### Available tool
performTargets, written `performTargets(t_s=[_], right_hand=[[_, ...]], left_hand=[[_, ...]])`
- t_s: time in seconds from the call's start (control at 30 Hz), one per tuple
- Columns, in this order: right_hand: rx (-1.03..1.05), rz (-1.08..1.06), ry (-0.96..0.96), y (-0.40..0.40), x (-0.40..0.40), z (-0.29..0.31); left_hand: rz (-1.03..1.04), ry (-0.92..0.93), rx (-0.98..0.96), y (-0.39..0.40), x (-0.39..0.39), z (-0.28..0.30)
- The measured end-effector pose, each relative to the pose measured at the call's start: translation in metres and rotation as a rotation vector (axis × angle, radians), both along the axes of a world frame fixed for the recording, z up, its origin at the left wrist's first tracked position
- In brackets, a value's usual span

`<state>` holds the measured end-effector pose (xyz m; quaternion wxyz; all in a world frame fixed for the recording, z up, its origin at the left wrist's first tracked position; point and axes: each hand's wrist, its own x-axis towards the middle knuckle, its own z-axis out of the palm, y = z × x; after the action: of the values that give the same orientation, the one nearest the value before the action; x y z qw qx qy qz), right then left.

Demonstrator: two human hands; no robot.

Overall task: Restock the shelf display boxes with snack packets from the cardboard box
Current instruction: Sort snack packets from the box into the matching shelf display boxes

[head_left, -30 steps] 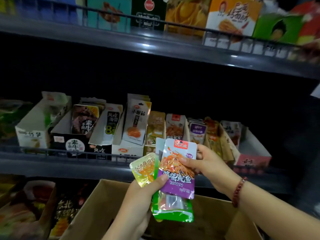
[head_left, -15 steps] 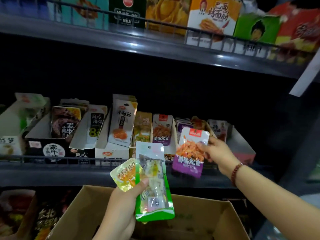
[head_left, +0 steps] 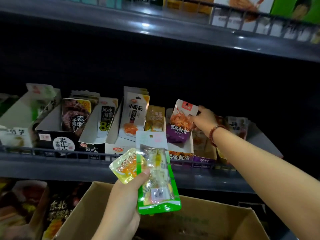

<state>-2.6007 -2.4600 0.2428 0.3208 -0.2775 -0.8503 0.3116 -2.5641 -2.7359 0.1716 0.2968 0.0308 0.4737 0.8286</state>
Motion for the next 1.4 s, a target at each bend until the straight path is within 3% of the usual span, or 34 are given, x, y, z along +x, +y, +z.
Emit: performTargets(t_s=[0.13, 0.3, 0.43, 0.9, 1.03, 1.23, 1.4], right_hand=[[0.137, 0.012, -0.273, 0.002, -0.021, 0.002], [0.360, -0.067, -0.378, -0.003, -0.026, 0.002], [0.490, -0.111, -0.376, -0.008, -0.029, 0.001], [0.527, -0.026, -0.178, 0.000, -0.033, -0.016], [0.403, 0.047, -0.077, -0.028, -0.012, -0.012], [0.086, 0.259, -0.124, -0.086, 0.037, -0.018], [-0.380, 0.328, -0.219, -0.119, 0.063, -0.027]], left_hand=[[-0.011, -0.024, -0.011, -0.002, -0.004, -0.004], [0.023, -0.042, -0.042, 0.000, -0.008, -0.010], [0.036, -0.061, -0.045, 0.001, -0.009, -0.011], [0.003, -0.081, -0.029, -0.003, -0.010, -0.012], [0.011, -0.066, -0.024, -0.003, -0.012, -0.016], [0.025, -0.068, -0.003, -0.004, -0.012, -0.015], [0.026, -0.035, 0.033, -0.006, -0.010, -0.008]])
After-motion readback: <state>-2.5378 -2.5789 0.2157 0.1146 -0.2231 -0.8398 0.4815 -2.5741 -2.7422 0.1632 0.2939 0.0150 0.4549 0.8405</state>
